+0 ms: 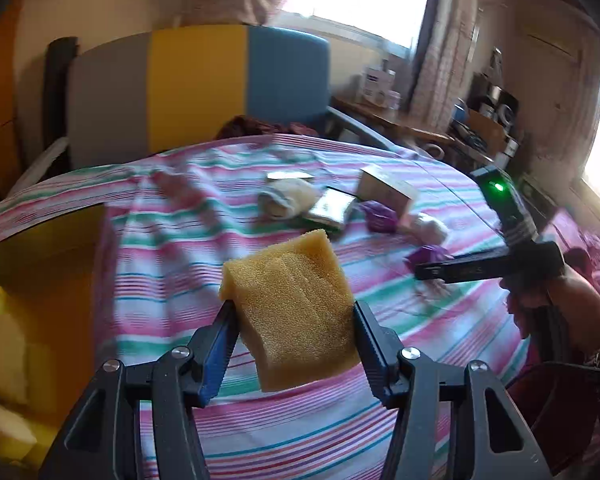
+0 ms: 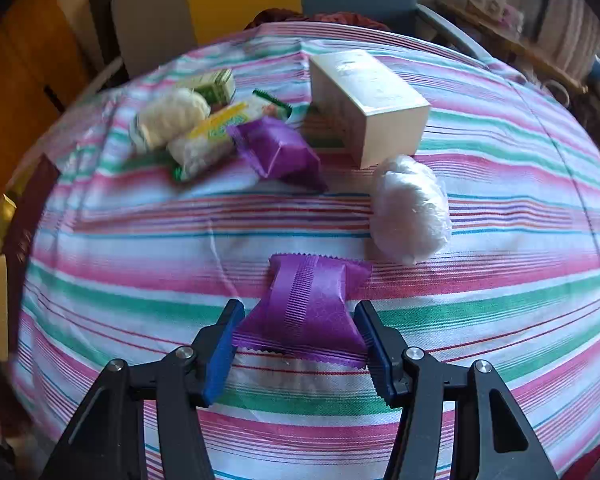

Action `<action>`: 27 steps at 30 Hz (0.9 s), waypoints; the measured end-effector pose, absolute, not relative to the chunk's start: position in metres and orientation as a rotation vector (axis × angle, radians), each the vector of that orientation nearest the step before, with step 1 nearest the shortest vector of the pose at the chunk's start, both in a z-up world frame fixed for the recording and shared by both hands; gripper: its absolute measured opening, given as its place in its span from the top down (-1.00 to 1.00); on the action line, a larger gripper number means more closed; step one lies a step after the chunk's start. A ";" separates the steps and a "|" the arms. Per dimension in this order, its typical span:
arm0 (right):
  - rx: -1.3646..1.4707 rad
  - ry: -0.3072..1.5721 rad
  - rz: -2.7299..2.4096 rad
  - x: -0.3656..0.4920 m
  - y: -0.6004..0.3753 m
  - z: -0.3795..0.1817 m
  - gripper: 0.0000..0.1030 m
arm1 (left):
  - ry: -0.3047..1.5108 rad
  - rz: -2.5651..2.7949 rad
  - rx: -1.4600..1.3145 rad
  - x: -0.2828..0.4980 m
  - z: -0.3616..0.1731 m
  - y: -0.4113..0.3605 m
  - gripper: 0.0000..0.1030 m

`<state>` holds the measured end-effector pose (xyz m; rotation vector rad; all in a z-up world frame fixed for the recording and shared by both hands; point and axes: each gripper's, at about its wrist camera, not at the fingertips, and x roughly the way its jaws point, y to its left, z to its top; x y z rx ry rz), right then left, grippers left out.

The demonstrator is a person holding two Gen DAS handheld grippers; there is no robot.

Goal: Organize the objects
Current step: 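Carry the yellow sponge with the left gripper while the right carries the purple packet to the gold tray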

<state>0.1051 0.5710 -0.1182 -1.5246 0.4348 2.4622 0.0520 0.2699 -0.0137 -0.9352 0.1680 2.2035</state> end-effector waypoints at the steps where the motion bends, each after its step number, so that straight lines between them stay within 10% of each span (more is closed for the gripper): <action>1: -1.521 0.435 2.464 0.105 0.571 -0.118 -0.12 | 0.149 2.215 -0.941 0.048 -0.012 0.262 -0.12; 27: -1.361 0.605 2.800 0.099 0.483 -0.065 -0.12 | -0.033 2.340 -1.302 -0.016 -0.043 0.108 -0.12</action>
